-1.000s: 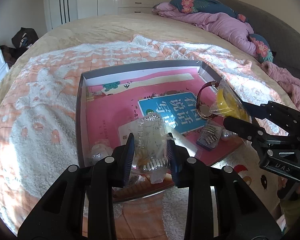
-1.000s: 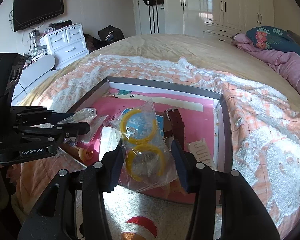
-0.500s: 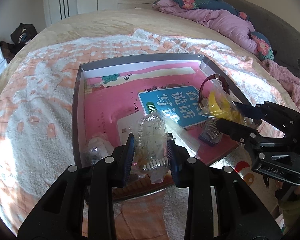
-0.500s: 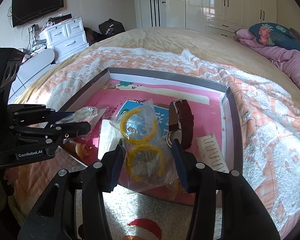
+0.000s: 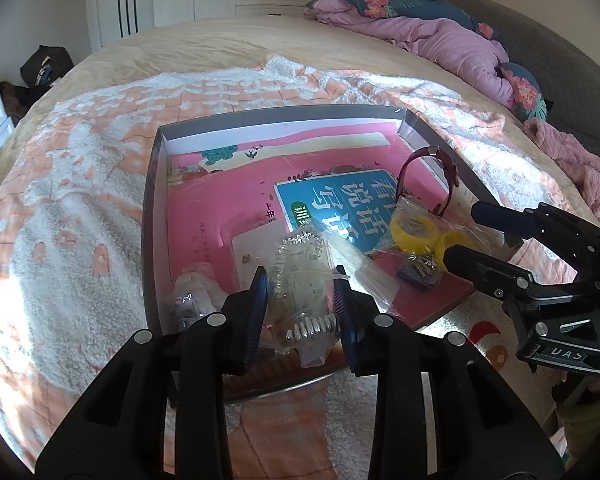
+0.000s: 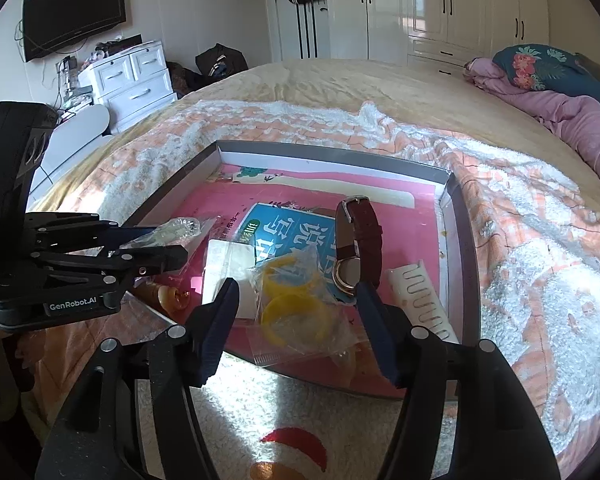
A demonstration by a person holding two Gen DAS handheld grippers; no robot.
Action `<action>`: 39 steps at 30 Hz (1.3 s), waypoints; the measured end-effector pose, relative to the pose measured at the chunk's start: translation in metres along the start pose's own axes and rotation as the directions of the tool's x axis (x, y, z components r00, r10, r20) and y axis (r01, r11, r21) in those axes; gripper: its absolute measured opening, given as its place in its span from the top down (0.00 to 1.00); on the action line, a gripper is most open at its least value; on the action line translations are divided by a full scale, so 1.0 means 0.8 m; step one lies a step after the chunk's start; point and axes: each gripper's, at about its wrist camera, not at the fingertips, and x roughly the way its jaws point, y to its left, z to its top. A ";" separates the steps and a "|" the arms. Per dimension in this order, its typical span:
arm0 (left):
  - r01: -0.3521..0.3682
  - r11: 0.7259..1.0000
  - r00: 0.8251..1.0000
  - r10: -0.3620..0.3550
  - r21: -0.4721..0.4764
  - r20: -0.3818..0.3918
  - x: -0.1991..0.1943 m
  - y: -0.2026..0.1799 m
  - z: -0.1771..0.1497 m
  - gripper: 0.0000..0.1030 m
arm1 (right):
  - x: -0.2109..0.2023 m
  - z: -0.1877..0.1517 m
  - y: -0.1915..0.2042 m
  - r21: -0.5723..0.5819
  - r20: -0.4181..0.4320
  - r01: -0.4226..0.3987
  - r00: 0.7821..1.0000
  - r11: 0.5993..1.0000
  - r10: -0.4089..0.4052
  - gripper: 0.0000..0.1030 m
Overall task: Organize jewelry
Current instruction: 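Carry the rhinestone bag with left tool into the box while right tool carries the bangle bag there, then open both tools to release the rhinestone bag and bangle bag in the box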
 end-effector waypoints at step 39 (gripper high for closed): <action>-0.073 0.994 0.990 0.082 -0.078 0.118 -0.097 -0.013 -0.002 0.09 | -0.115 -0.010 -0.012 0.059 0.140 0.052 0.988 0.997 -0.060 0.05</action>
